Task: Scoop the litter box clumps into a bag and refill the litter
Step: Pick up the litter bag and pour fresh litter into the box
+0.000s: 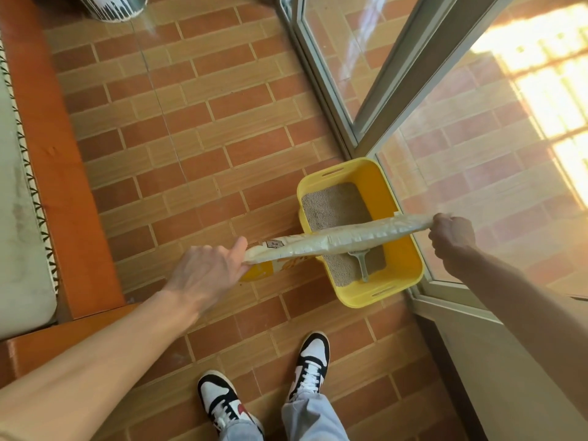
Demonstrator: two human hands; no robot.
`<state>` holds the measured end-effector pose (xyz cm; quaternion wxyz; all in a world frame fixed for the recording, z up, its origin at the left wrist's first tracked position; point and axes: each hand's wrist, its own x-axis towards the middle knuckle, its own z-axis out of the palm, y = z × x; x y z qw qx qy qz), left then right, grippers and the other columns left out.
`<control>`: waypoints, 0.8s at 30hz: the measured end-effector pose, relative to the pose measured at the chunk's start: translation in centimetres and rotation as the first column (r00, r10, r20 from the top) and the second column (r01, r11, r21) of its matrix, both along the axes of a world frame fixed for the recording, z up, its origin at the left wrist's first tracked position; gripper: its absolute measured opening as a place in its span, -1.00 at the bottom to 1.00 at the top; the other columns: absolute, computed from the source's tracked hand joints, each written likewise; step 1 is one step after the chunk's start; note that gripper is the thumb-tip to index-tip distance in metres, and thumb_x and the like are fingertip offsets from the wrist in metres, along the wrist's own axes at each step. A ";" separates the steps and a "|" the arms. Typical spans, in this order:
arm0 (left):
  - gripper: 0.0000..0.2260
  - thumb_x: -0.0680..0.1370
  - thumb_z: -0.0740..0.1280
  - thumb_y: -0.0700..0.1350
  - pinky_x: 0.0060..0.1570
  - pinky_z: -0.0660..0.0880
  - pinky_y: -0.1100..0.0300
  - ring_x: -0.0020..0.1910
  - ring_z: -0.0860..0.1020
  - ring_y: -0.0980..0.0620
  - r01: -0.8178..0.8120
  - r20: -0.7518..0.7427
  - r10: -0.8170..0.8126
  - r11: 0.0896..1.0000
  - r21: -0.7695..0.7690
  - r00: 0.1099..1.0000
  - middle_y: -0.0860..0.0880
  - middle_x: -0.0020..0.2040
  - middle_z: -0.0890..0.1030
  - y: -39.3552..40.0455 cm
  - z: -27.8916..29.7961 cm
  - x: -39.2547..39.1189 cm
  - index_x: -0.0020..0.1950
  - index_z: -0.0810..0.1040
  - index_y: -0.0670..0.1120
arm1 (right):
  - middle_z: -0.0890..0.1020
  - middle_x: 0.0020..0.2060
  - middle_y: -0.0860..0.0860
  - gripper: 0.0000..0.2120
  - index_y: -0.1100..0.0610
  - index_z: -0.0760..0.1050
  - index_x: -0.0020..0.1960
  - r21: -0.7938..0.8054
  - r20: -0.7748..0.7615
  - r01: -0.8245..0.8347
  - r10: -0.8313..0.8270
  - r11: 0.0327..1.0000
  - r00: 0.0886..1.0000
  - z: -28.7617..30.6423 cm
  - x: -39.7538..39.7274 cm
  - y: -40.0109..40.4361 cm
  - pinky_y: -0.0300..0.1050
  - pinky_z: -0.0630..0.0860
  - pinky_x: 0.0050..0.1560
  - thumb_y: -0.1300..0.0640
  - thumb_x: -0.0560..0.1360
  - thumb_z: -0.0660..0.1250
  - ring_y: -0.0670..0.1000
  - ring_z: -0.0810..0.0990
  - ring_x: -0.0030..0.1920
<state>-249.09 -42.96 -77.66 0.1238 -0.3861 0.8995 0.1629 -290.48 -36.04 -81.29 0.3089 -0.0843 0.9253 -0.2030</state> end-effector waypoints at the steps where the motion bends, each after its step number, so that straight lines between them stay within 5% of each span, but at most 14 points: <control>1: -0.70 0.48 0.53 -0.04 -0.62 -0.13 0.43 -0.66 -0.03 0.23 0.011 0.006 -0.011 1.000 0.002 1.000 0.21 -0.53 0.06 0.2 -0.1 0.1 -0.12 0.44 -0.15 | 0.51 -0.26 0.14 -0.67 0.35 0.57 0.08 0.016 0.019 0.019 -0.019 1.000 1.000 -0.1 0.2 0.4 -0.10 0.28 -0.45 0.11 0.62 0.18 0.02 0.38 -0.40; 6: -0.69 0.46 0.54 -0.04 -0.63 -0.19 0.42 -0.65 -0.09 0.26 0.026 0.048 -0.027 0.999 0.023 0.999 0.21 -0.53 0.01 0.6 0.1 1.9 -0.16 0.43 -0.11 | 0.56 -0.19 0.19 -0.63 0.36 0.56 0.09 0.083 0.052 -0.085 0.081 0.993 0.995 -0.7 1.8 1.6 -0.07 0.34 -0.34 0.06 0.63 0.18 0.07 0.44 -0.34; 14: -0.78 0.50 0.34 0.01 -0.61 -0.12 0.45 -0.70 -0.01 0.22 -0.085 0.073 0.082 0.996 0.032 0.994 0.18 -0.59 0.10 2.2 0.7 6.7 -0.12 0.32 -0.04 | 0.56 -0.23 0.14 -0.59 0.30 0.54 -0.07 -0.025 0.009 -0.273 0.274 0.962 0.962 0.5 6.4 -1.7 -0.05 0.41 -0.21 0.02 0.69 0.12 0.04 0.47 -0.31; 24: -0.70 0.47 0.53 -0.11 -0.63 -0.11 0.43 -0.69 -0.02 0.25 -0.152 0.078 0.150 0.988 0.018 0.986 0.17 -0.59 0.12 1.9 0.8 5.7 -0.09 0.38 -0.08 | 0.62 -0.15 0.20 -0.55 0.32 0.57 -0.06 -0.074 -0.082 -0.282 0.276 0.957 0.958 1.6 5.9 -3.5 0.05 0.55 -0.14 -0.02 0.67 0.11 0.13 0.58 -0.23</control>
